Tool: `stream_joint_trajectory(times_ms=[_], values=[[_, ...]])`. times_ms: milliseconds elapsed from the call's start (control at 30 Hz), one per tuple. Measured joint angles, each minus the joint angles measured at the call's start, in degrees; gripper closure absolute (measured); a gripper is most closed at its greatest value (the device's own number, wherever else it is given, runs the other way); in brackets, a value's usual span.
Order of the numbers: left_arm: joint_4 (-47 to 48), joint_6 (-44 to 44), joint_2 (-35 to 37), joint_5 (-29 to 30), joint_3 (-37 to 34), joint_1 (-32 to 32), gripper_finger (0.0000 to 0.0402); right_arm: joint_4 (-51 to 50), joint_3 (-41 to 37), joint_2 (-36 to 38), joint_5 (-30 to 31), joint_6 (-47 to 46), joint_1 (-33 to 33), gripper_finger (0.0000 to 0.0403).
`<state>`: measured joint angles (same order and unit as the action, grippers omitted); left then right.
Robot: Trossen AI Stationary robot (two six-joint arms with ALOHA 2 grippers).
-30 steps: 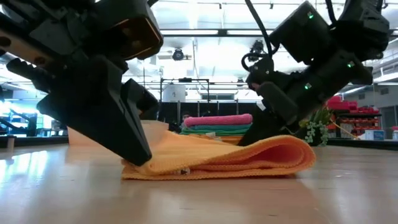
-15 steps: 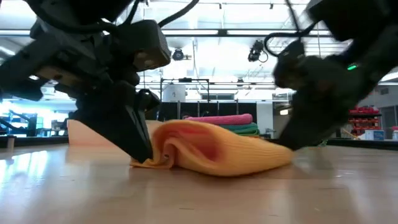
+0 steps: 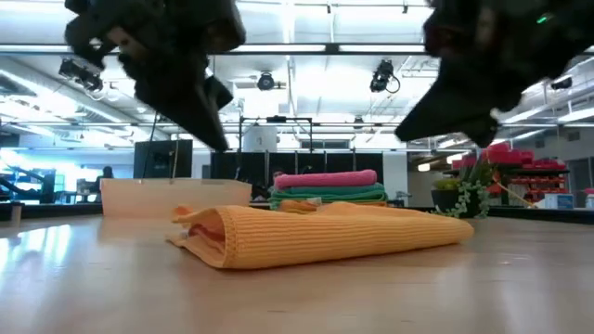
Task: Fold microfiber towels
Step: Fold the orange towel
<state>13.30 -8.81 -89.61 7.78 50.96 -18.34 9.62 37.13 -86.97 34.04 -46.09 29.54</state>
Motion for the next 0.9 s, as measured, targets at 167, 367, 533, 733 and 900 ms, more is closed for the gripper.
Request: stream_joint_trajectory(times_ms=[167, 367, 533, 733, 900], values=[[-6.98, -1.34, -1.74, -1.26, 0.02, -2.26, 0.0395, 8.4, -0.04, -5.66, -4.93, 4.68, -4.71, 0.04], [-10.15, -4.14, -7.13, -1.58, 0.04, -5.59, 0.038, 11.75, 3.91, -13.9, -7.94, 9.28, -10.22, 0.04], [-8.75, -7.66, -10.8, -1.46, -0.04, -6.04, 0.0395, 11.01, 6.35, -16.85, -8.93, 11.25, -12.97, 0.04], [-6.37, -8.53, -11.93, -0.11, 0.09, -5.3, 0.0381, 6.14, 6.36, -18.74, -9.59, 6.68, -14.08, 0.04], [-4.42, -6.93, -11.89, 2.18, 0.1, -3.25, 0.0393, 2.28, 6.52, -18.68, -8.01, 2.62, -12.82, 0.04]])
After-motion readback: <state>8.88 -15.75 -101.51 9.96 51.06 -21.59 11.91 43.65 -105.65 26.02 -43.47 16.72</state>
